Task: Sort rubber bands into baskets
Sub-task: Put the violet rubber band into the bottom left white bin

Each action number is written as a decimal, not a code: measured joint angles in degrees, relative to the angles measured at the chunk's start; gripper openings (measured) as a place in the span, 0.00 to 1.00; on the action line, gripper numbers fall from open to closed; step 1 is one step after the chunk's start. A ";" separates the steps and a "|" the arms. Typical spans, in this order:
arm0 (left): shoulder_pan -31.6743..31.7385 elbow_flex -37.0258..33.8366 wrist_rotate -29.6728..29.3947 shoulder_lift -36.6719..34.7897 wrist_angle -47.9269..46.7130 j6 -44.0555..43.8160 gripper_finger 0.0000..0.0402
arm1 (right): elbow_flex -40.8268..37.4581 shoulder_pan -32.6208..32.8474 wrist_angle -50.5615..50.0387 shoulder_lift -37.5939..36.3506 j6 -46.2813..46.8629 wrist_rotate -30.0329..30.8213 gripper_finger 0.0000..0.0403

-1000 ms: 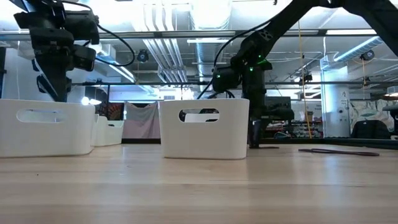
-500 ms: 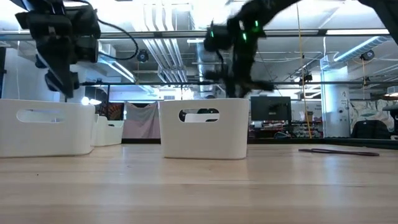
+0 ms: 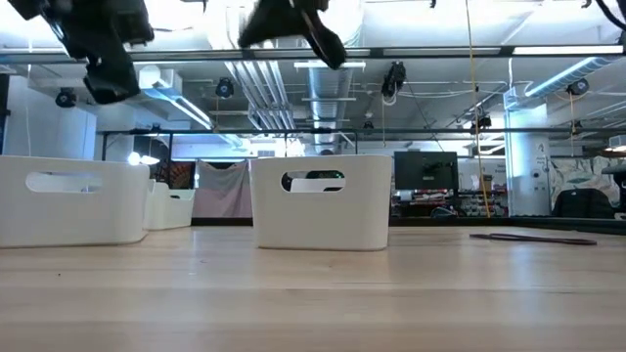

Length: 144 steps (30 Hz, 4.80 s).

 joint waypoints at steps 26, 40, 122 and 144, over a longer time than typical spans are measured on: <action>-42.06 -2.93 -27.13 5.60 20.67 -27.22 0.41 | -3.96 21.46 6.09 15.42 11.56 2.79 0.02; -51.59 -2.93 -31.14 27.45 35.51 -28.70 0.41 | -3.96 23.60 4.68 19.03 19.92 -0.22 0.39; -45.68 0.45 -49.49 19.96 -18.43 -58.84 0.00 | 14.87 22.67 -34.22 4.03 35.59 13.75 0.56; -27.38 -6.04 -42.88 16.91 -6.17 -38.29 0.48 | -10.45 -3.41 -54.61 -6.58 36.30 -4.71 0.56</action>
